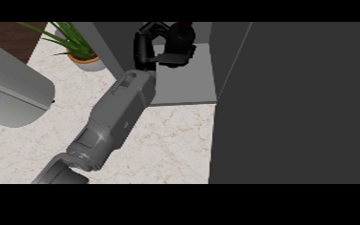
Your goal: Pick up the wine, place it into the cabinet and close the cabinet
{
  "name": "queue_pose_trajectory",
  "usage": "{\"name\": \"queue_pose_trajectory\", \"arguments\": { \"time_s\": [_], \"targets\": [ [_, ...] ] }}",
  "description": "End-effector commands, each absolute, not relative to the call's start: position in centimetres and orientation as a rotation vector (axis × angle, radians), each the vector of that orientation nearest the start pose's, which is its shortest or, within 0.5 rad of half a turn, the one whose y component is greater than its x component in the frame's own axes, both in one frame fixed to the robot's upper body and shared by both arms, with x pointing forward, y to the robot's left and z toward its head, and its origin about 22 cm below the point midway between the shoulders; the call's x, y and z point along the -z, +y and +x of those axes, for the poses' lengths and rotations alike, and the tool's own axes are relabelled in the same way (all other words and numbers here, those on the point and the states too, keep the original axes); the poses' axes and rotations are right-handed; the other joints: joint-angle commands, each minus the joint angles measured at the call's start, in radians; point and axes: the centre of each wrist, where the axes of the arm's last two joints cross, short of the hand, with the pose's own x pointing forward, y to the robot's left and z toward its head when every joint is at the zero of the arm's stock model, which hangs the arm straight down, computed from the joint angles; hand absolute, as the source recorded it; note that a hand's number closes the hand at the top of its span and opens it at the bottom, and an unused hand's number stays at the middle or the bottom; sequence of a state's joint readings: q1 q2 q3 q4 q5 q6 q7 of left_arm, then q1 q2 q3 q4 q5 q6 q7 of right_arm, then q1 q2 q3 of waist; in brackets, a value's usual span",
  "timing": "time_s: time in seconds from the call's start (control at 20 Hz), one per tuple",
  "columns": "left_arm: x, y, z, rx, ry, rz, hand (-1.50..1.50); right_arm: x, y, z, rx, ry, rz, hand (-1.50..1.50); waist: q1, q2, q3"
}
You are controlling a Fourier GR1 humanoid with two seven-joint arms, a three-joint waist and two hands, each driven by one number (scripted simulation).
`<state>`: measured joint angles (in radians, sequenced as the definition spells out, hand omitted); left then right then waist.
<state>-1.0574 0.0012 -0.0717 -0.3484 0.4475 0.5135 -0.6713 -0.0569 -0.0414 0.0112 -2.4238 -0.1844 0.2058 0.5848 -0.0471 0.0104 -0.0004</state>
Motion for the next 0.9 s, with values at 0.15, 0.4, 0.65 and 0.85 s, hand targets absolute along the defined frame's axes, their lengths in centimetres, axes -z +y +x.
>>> {"name": "queue_pose_trajectory", "arguments": {
  "time_s": [0.15,0.4,0.65,0.85],
  "targets": [
    [-3.3,10.7,42.9,-0.284,-1.825,0.080,1.50,-19.7,-22.1,14.8,-0.279,-1.931,0.296,-1.50,0.000,0.004,0.000],
    [-3.0,12.0,43.1,-0.318,-1.835,0.092,1.50,-19.7,-22.3,13.9,-0.301,-1.929,0.303,-1.50,-0.008,0.005,0.000],
    [-2.9,12.7,43.3,-0.293,-1.828,0.124,1.50,-20.3,-21.7,14.6,-0.301,-1.934,0.297,-1.50,-0.012,0.009,-0.001],
    [-3.3,11.8,43.4,-0.255,-1.834,0.143,1.50,-19.9,-21.7,14.7,-0.320,-1.917,0.317,-1.50,-0.017,0.010,0.000]
  ]
}}
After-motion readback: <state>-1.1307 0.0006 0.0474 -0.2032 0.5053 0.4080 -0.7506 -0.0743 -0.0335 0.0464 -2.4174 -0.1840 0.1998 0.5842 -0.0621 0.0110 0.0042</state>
